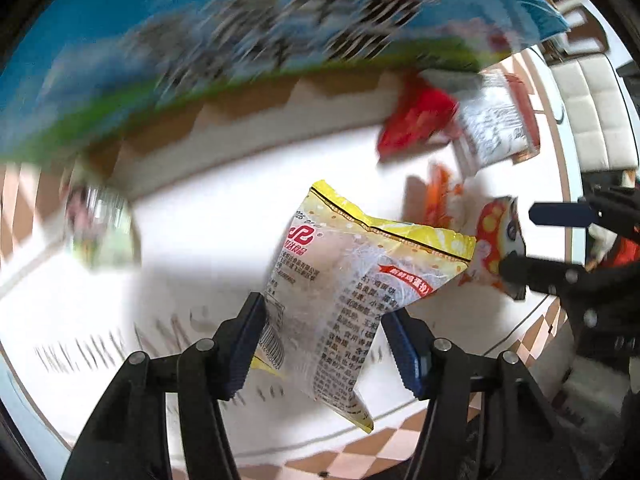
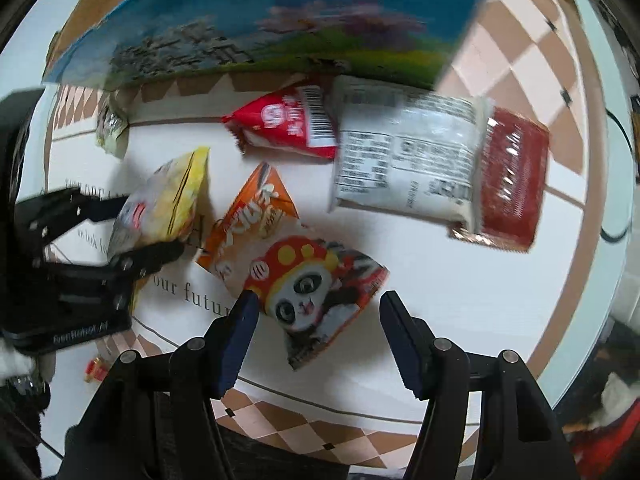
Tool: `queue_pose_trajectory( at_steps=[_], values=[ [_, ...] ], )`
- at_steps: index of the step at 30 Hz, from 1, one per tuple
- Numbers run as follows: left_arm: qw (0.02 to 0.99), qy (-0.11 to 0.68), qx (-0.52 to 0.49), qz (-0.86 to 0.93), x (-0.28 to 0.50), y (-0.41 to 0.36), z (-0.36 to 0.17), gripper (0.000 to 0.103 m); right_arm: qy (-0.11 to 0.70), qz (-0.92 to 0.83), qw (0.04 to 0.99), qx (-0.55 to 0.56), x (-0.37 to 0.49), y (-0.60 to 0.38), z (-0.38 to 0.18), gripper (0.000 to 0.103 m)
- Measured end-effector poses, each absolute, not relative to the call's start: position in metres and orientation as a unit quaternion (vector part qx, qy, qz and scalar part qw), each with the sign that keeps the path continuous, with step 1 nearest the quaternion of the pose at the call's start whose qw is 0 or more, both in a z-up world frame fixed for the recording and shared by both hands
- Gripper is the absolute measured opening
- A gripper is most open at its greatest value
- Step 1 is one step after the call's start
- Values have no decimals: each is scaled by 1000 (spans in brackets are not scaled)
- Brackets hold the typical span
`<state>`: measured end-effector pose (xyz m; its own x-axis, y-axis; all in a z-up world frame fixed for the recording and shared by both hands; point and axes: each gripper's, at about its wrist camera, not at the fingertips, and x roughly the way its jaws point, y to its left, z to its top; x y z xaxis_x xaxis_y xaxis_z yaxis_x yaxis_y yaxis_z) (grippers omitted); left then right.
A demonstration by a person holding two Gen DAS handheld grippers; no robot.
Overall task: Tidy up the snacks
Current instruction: 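Carry both bags over the box and release them inside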
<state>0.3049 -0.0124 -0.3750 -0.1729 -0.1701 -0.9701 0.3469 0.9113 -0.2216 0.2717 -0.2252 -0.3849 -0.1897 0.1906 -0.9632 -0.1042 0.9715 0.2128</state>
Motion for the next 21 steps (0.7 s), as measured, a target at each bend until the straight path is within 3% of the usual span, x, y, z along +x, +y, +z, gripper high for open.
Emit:
queue_pose_trajectory(
  at_steps=[3,6,10,13,15,17,21],
  values=[
    [629,753,38,-191,292,-5,-376,57,761,136,634,2,272,-209,-389,66],
    [625,758,27,-182,292,-2,-379,58,754,159,635,-54,270,-185,-391,78],
    [626,760,26,-174,293,-9,-387,60,739,167,629,-174,266,-161,-407,78],
    [631,756,27,-169,289,-9,-391,61,739,153,623,-203,264,-158,-424,78],
    [635,754,32,-165,288,-15,-392,61,734,136,636,-194,264,-162,-427,75],
    [645,747,23,-160,289,-19,-391,61,733,115,649,-171,267,-167,-426,62],
    [661,735,-6,-150,285,-16,-386,44,733,101,664,-110,266,-177,-421,52]
  ],
)
